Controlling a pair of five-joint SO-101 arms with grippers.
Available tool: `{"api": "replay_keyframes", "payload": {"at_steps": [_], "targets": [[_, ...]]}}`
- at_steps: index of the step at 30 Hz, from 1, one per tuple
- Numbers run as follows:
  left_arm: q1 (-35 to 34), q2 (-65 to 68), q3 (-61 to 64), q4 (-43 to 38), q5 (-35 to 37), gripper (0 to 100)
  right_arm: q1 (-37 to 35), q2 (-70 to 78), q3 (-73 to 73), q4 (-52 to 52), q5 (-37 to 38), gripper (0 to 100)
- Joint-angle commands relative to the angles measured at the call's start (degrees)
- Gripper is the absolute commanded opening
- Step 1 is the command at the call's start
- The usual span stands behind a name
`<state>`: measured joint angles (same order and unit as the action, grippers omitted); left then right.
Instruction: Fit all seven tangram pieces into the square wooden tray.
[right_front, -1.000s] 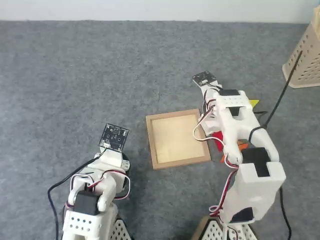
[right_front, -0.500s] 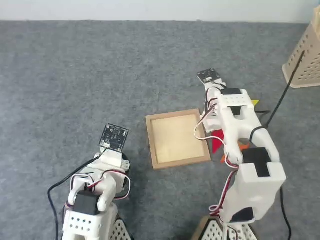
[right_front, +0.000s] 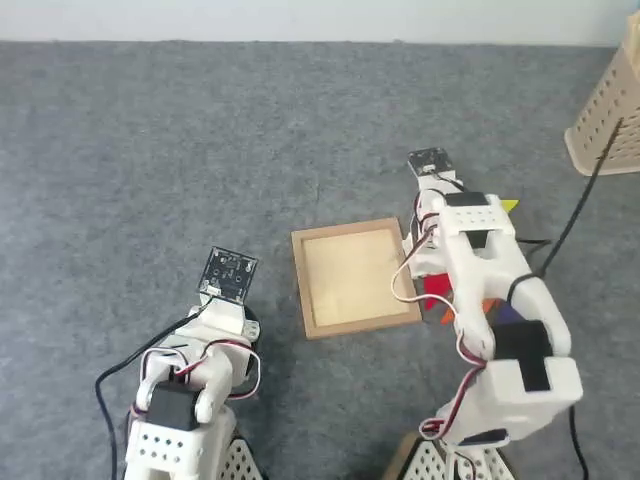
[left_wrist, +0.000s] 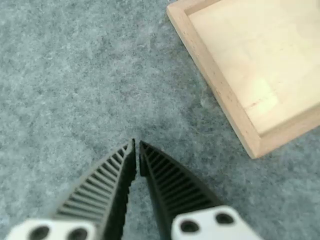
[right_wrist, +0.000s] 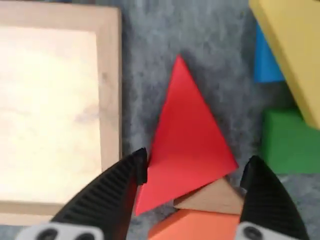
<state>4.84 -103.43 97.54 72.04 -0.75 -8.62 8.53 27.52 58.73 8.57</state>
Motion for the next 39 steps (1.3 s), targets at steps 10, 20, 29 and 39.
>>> {"api": "replay_keyframes", "payload": {"at_steps": [10,20,29,39], "targets": [[-0.35,-1.14,-1.01,0.35,0.53,1,-0.04,4.18,-4.13,0.57,-0.44,27.1],[-0.35,-1.14,-1.01,0.35,0.53,1,0.13,4.09,-4.22,0.57,-0.79,19.1],[-0.35,-1.14,-1.01,0.35,0.53,1,-0.04,-2.59,-4.66,3.03,-0.88,19.0],[-0.35,-1.14,-1.01,0.35,0.53,1,-2.24,-6.81,-4.92,4.88,-0.88,19.0]]}}
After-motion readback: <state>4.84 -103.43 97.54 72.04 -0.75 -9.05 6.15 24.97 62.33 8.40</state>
